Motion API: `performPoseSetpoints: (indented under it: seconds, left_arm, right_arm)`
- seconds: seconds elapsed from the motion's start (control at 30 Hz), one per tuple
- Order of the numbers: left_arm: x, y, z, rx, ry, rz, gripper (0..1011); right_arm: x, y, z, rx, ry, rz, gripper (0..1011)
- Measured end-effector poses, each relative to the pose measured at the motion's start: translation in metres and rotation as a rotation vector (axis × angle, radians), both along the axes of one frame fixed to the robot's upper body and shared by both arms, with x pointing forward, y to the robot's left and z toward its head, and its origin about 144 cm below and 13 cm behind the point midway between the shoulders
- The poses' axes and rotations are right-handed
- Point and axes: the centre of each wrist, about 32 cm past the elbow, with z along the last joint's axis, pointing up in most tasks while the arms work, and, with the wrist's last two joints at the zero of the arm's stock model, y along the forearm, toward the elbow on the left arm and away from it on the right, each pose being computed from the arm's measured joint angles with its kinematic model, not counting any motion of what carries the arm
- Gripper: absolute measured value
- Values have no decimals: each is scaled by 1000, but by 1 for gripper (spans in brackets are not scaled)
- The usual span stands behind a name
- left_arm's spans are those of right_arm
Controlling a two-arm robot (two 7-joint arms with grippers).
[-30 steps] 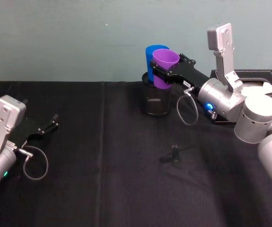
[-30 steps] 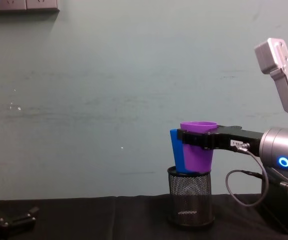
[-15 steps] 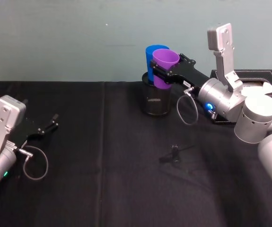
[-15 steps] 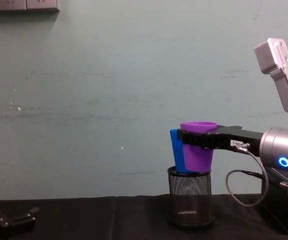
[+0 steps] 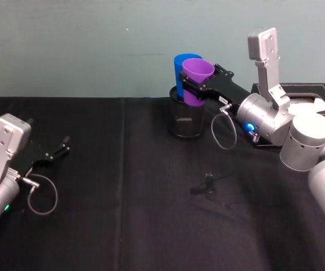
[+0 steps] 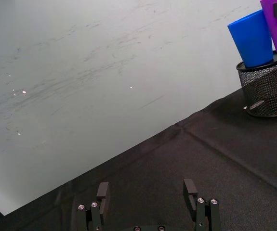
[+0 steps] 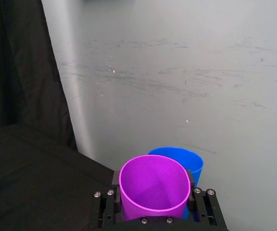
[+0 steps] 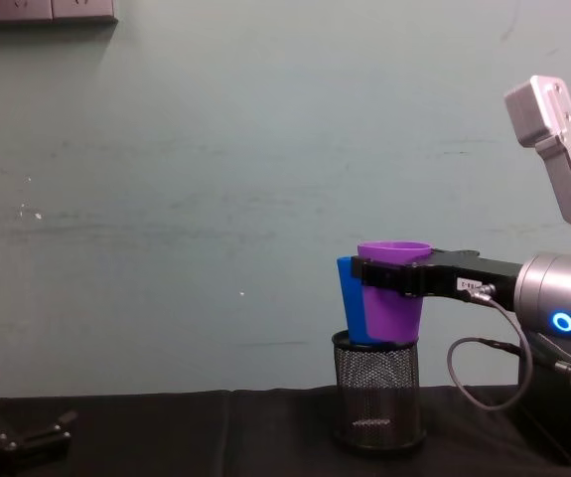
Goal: Pick up one cup with a gripper and tap it against the other cup.
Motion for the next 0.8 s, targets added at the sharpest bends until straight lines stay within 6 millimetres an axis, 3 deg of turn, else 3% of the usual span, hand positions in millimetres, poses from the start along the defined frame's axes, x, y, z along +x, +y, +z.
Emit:
performPoseSetpoints:
  seconds: [0.8]
  left_arm:
    - [0,0,0,0,0,0,1000]
  right_arm:
    - [0,0,0,0,0,0,734]
